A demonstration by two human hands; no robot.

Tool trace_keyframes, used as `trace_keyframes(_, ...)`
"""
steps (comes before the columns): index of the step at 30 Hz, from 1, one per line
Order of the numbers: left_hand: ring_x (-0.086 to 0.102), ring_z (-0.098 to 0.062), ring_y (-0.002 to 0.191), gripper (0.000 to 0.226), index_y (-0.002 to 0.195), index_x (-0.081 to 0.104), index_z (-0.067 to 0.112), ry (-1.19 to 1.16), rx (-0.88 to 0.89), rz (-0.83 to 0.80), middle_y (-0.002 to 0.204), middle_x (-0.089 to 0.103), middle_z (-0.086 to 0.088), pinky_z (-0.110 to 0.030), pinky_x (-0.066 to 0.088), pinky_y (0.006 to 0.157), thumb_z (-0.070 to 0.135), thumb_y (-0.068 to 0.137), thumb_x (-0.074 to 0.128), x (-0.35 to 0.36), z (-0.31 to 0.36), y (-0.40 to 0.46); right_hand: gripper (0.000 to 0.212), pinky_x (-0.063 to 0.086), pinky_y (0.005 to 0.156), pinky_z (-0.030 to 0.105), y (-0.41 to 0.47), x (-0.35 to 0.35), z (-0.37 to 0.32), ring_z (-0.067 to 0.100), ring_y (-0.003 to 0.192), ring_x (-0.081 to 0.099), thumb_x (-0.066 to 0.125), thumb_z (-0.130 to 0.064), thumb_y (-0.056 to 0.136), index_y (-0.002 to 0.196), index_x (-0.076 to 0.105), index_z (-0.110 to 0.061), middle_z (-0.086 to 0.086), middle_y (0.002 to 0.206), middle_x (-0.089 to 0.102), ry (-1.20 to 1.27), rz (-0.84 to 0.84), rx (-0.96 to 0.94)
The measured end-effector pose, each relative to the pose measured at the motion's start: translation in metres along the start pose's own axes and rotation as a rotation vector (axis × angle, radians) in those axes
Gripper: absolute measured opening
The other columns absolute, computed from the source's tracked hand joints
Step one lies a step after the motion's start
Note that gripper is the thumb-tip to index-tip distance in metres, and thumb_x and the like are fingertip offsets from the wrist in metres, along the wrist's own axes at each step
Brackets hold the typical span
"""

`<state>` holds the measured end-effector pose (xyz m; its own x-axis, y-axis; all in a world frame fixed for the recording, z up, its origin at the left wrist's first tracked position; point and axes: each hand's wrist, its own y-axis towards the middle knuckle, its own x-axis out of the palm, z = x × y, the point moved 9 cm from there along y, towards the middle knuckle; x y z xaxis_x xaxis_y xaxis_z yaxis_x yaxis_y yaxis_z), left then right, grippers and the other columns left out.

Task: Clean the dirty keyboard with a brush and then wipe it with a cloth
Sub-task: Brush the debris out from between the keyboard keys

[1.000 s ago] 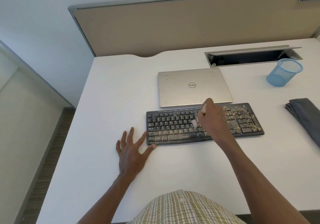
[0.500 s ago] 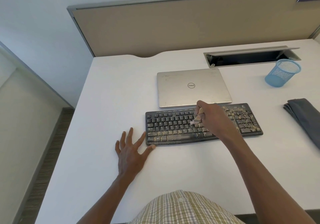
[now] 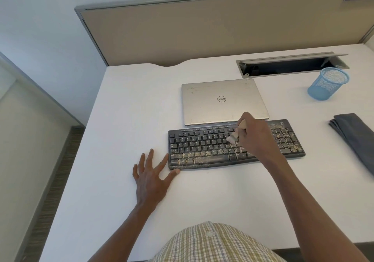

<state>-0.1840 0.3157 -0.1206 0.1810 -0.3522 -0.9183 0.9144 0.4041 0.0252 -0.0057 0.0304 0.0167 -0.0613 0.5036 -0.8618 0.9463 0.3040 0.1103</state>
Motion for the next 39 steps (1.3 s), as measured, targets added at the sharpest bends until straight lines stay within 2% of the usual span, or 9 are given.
trace_keyframes(3, 0.006, -0.025, 0.156, 0.076, 0.145, 0.047, 0.05, 0.003, -0.004, -0.006, 0.168, 0.02, -0.002, -0.051, 0.005, 0.124, 0.089, 0.082, 0.03, 0.001, 0.0, 0.0, 0.007, 0.052, 0.049, 0.034, 0.0, -0.014, 0.009, 0.021, 0.056, 0.061, 0.057, -0.009, 0.091, 0.096, 0.053, -0.006, 0.006, 0.068, 0.062, 0.109, 0.172, 0.09)
trace_keyframes(7, 0.006, -0.024, 0.156, 0.077, 0.145, 0.047, 0.051, -0.006, -0.006, -0.003, 0.168, 0.02, -0.001, -0.051, 0.005, 0.124, 0.09, 0.081, 0.029, 0.0, -0.001, 0.0, 0.008, 0.048, 0.044, 0.032, 0.0, -0.007, 0.01, 0.017, 0.051, 0.058, 0.058, -0.01, 0.09, 0.096, 0.054, -0.007, 0.007, 0.065, 0.06, 0.17, 0.256, 0.124)
trace_keyframes(12, 0.006, -0.024, 0.156, 0.074, 0.144, 0.048, 0.051, -0.012, -0.007, 0.005, 0.168, 0.021, -0.001, -0.051, 0.005, 0.125, 0.089, 0.082, 0.032, 0.0, -0.001, 0.0, 0.005, 0.031, 0.039, 0.019, -0.004, 0.015, 0.011, 0.013, 0.049, 0.051, 0.057, -0.011, 0.092, 0.094, 0.053, -0.009, 0.007, 0.065, 0.059, 0.076, 0.154, 0.106)
trace_keyframes(17, 0.005, -0.024, 0.156, 0.075, 0.144, 0.047, 0.051, -0.016, -0.01, 0.001, 0.168, 0.02, -0.001, -0.05, 0.004, 0.125, 0.089, 0.081, 0.031, 0.0, -0.001, 0.0, 0.006, 0.043, 0.046, 0.028, 0.001, -0.001, 0.015, 0.018, 0.055, 0.057, 0.057, -0.009, 0.091, 0.096, 0.054, -0.007, 0.006, 0.069, 0.059, 0.169, 0.207, 0.157)
trace_keyframes(22, 0.005, -0.023, 0.156, 0.075, 0.145, 0.046, 0.052, -0.007, -0.011, -0.002, 0.169, 0.02, -0.001, -0.05, 0.004, 0.125, 0.089, 0.082, 0.03, 0.0, -0.001, 0.0, 0.003, 0.041, 0.045, 0.026, 0.002, 0.014, 0.009, 0.018, 0.056, 0.057, 0.055, -0.009, 0.092, 0.092, 0.052, -0.006, 0.009, 0.07, 0.062, 0.048, 0.091, 0.103)
trace_keyframes(29, 0.006, -0.024, 0.156, 0.075, 0.145, 0.046, 0.052, 0.0, -0.006, 0.001, 0.168, 0.021, -0.001, -0.05, 0.004, 0.124, 0.09, 0.082, 0.03, 0.001, -0.002, 0.001, 0.001, 0.034, 0.043, 0.019, 0.005, 0.013, 0.008, 0.016, 0.058, 0.058, 0.054, -0.007, 0.091, 0.092, 0.053, -0.006, 0.005, 0.07, 0.06, 0.071, 0.082, 0.099)
trace_keyframes(31, 0.005, -0.024, 0.156, 0.076, 0.145, 0.046, 0.053, 0.002, -0.011, -0.001, 0.168, 0.02, -0.001, -0.049, 0.004, 0.125, 0.09, 0.081, 0.029, 0.001, -0.002, 0.001, 0.0, 0.036, 0.044, 0.02, 0.007, 0.014, 0.008, 0.013, 0.059, 0.057, 0.054, -0.007, 0.091, 0.091, 0.054, -0.007, 0.004, 0.071, 0.06, 0.022, 0.026, 0.117)
trace_keyframes(36, 0.005, -0.023, 0.156, 0.076, 0.145, 0.047, 0.052, -0.003, -0.01, -0.004, 0.168, 0.02, -0.001, -0.049, 0.002, 0.124, 0.09, 0.081, 0.03, 0.0, -0.001, -0.001, 0.003, 0.043, 0.045, 0.027, 0.007, 0.008, 0.003, 0.02, 0.058, 0.059, 0.053, -0.007, 0.092, 0.095, 0.052, -0.006, 0.008, 0.071, 0.061, 0.071, 0.108, 0.09)
trace_keyframes(39, 0.004, -0.023, 0.156, 0.077, 0.144, 0.047, 0.052, -0.017, -0.019, -0.009, 0.169, 0.019, -0.001, -0.049, 0.002, 0.125, 0.091, 0.08, 0.029, 0.0, -0.001, 0.0, 0.001, 0.044, 0.048, 0.027, 0.007, 0.015, 0.006, 0.017, 0.062, 0.058, 0.053, -0.006, 0.092, 0.093, 0.053, -0.006, 0.009, 0.075, 0.063, 0.041, 0.023, 0.134)
